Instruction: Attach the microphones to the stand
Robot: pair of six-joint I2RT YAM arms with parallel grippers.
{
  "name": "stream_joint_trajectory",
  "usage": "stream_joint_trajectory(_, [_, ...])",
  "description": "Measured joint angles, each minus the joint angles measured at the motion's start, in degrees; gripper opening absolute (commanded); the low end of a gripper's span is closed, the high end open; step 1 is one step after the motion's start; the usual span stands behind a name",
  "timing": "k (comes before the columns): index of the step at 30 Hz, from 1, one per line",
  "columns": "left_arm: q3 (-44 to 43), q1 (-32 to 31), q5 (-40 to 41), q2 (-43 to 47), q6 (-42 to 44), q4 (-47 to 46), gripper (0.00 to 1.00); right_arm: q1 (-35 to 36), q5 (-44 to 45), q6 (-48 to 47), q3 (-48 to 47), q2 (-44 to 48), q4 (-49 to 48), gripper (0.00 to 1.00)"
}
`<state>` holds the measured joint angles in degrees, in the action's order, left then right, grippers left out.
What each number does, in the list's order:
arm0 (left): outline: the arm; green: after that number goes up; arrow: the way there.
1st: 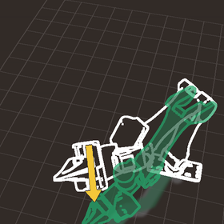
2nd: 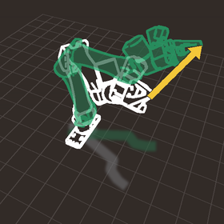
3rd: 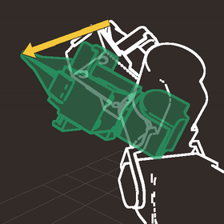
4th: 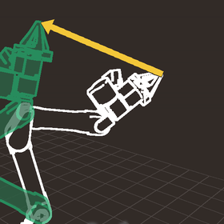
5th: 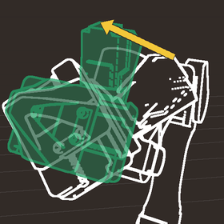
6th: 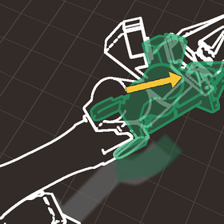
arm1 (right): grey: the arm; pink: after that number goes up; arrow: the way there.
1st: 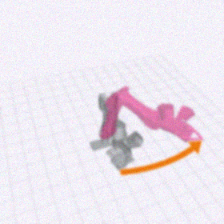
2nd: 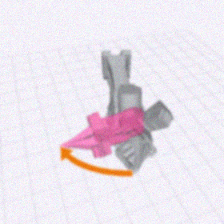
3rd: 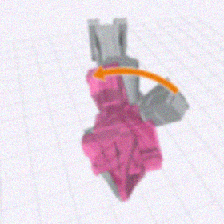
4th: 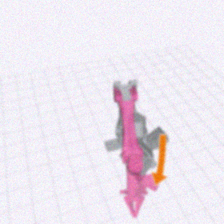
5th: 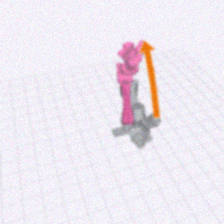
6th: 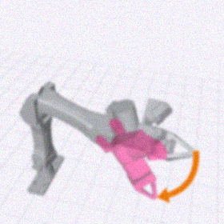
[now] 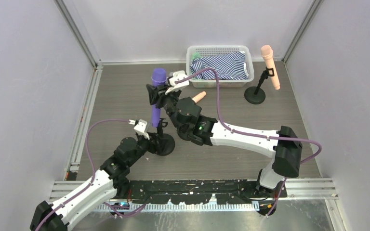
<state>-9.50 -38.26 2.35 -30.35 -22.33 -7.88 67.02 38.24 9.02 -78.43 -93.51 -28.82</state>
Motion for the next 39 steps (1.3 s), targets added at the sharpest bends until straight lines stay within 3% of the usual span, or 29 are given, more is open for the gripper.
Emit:
stream_joint_trajectory(6, [0.0,0.0,0.0,0.0,0.0,0.0,0.68,0.0,-2.6,-3.0,0.0,0.3,-0.3,0.01])
stream_joint_trajectory(13, [0.1,0.0,0.0,0.3,0.0,0.0,0.68,-0.3,-11.3,-6.4,0.9,2.6,1.9,0.01])
stream_joint_trajectory(30, [0.2,0.0,-6.8,1.0,1.0,0.0,0.76,-6.1,-41.0,-12.6,4.8,7.5,3.7,0.01])
stream_joint_trajectory(39, [0.2,0.0,-10.0,-0.6,1.9,-1.2,0.76,-7.3,-58.8,-22.9,7.2,9.2,4.0,0.01])
